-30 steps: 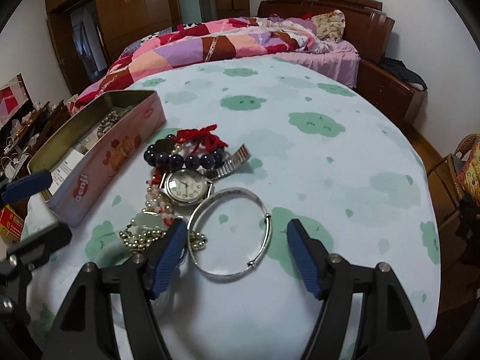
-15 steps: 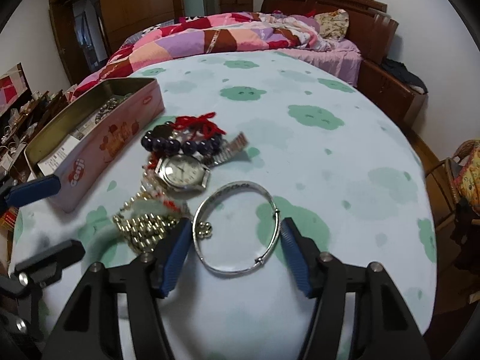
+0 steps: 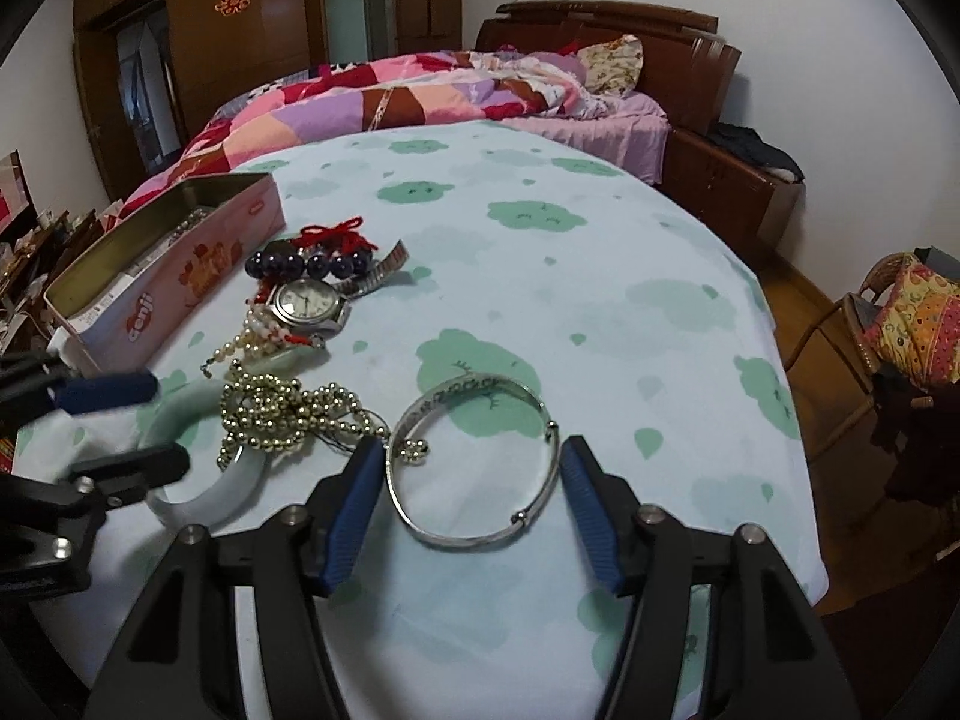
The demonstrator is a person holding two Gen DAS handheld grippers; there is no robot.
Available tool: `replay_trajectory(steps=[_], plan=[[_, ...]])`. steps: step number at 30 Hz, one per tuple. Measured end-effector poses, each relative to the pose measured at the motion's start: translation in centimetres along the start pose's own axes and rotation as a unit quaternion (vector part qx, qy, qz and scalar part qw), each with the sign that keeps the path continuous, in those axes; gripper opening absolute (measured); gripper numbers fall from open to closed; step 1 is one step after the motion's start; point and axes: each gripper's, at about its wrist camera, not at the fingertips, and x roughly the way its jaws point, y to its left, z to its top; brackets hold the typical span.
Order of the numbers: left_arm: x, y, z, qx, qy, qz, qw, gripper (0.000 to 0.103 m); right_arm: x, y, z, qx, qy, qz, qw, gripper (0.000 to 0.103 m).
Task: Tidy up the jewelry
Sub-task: 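Grasp the pale jade bangle with the left tool, then lift the pale jade bangle with the left tool while the right tool grasps the silver bangle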
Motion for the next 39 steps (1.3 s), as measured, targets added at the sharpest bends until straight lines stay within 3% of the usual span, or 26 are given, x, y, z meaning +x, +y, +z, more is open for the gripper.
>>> replay_trajectory(steps=[4,8,12,26,34,39], plan=[[0.7,0.7,-0.2,-0.023,0.011,-0.013,0.9996,0.040,0.2,0.0,0.0,0.002,-0.001,0.003,1.000,0.064],[0.5,1.2,-0.3,-0.033,0.005,-0.023,0.9992,0.010,0.2,-0.3,0.0,0.008,-0.003,0.008,1.000,0.064],[0.0,1.0,-0.3,-0.026,-0.004,-0.025,0.9993,0.010,0.3,-0.3,-0.1,0.006,-0.005,0.004,1.000,0.064],[-5.9,2.9,2.2,-0.032,-0.106,0.020,0.9937,0.010,0.0,-1.2,0.0,0.023,-0.015,0.002,1.000,0.070],[-5.9,4.1,3.0,-0.040,-0.110,0.032,0.9927,0.010,0.0,-1.0,0.0,0.010,-0.007,-0.001,1.000,0.070],[-5.3,4.5,2.9,-0.045,-0.103,0.027,0.9933,0.010,0.5,0.3,-0.3,-0.022,0.003,-0.013,1.000,0.078]])
